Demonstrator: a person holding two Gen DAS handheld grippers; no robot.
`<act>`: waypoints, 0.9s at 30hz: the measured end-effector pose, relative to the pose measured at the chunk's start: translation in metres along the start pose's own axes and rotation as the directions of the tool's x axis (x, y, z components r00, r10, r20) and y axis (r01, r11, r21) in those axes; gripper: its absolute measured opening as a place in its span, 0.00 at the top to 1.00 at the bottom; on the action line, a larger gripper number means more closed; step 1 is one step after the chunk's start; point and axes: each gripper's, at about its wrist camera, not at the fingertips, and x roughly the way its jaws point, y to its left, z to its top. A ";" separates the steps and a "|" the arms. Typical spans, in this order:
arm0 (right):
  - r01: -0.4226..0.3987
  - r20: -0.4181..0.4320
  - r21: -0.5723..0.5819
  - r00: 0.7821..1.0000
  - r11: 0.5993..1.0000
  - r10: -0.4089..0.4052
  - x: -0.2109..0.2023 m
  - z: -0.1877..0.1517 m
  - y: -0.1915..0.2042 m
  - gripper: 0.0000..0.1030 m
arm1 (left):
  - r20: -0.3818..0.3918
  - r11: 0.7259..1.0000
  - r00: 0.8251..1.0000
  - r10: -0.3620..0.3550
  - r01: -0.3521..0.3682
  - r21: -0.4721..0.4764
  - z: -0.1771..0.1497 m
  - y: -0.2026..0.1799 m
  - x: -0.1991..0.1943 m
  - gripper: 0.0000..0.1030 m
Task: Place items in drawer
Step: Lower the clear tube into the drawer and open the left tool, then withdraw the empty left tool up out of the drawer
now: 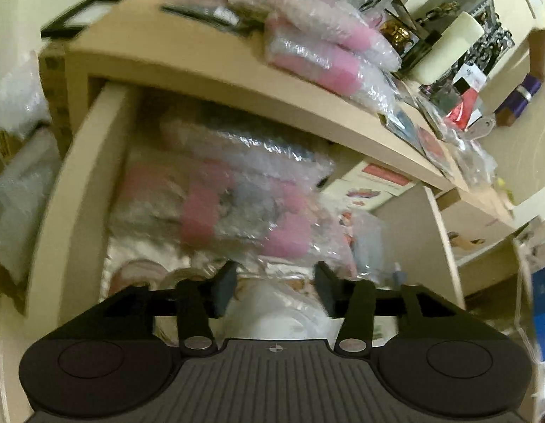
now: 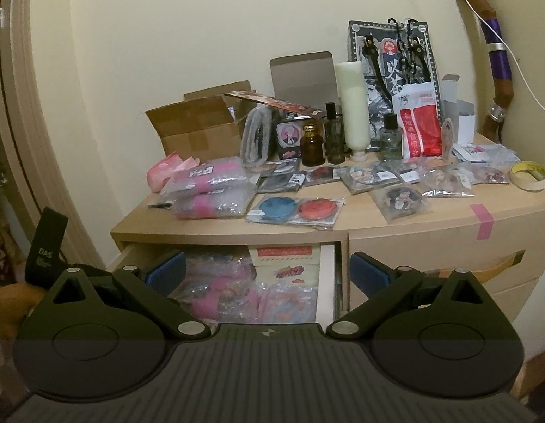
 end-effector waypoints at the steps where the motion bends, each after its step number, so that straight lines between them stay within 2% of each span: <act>1: 0.000 0.000 0.000 1.000 1.000 0.000 -0.001 -0.001 0.001 0.01 | 0.014 1.000 1.000 0.019 -0.019 0.014 0.000 -0.001 -0.003 0.37; 6: 0.007 0.000 0.004 1.000 1.000 -0.007 -0.004 -0.002 0.007 0.01 | 0.046 0.990 0.995 0.092 -0.096 0.102 -0.005 -0.008 -0.015 0.31; 9: 0.016 0.002 0.005 1.000 1.000 -0.016 -0.009 -0.004 0.011 0.01 | 0.083 0.974 0.985 0.154 -0.166 0.157 -0.009 -0.017 -0.024 0.30; 10: 0.017 0.001 0.005 1.000 1.000 -0.017 -0.010 -0.005 0.013 0.01 | 0.107 0.966 0.980 0.169 -0.186 0.180 -0.010 -0.020 -0.029 0.26; 13: 0.021 0.002 0.003 1.000 1.000 -0.021 -0.015 -0.007 0.019 0.01 | 0.178 0.943 0.963 0.201 -0.239 0.231 -0.015 -0.029 -0.043 0.16; 15: 0.022 0.004 0.000 1.000 1.000 -0.022 -0.019 -0.009 0.023 0.01 | 0.220 0.930 0.952 0.212 -0.266 0.252 -0.017 -0.034 -0.053 0.13; 17: 0.022 0.009 -0.003 1.000 1.000 -0.022 -0.023 -0.010 0.029 0.01 | 0.260 0.918 0.940 0.221 -0.290 0.270 -0.019 -0.038 -0.064 0.02; 22: 0.022 0.020 -0.012 1.000 1.000 -0.022 -0.035 -0.014 0.044 0.01 | 0.349 0.892 0.912 0.217 -0.330 0.308 -0.024 -0.051 -0.094 0.00; 27: 0.023 0.031 -0.020 0.999 1.000 -0.022 -0.046 -0.018 0.059 0.01 | 0.431 0.869 0.875 0.219 -0.375 0.321 -0.030 -0.057 -0.124 0.00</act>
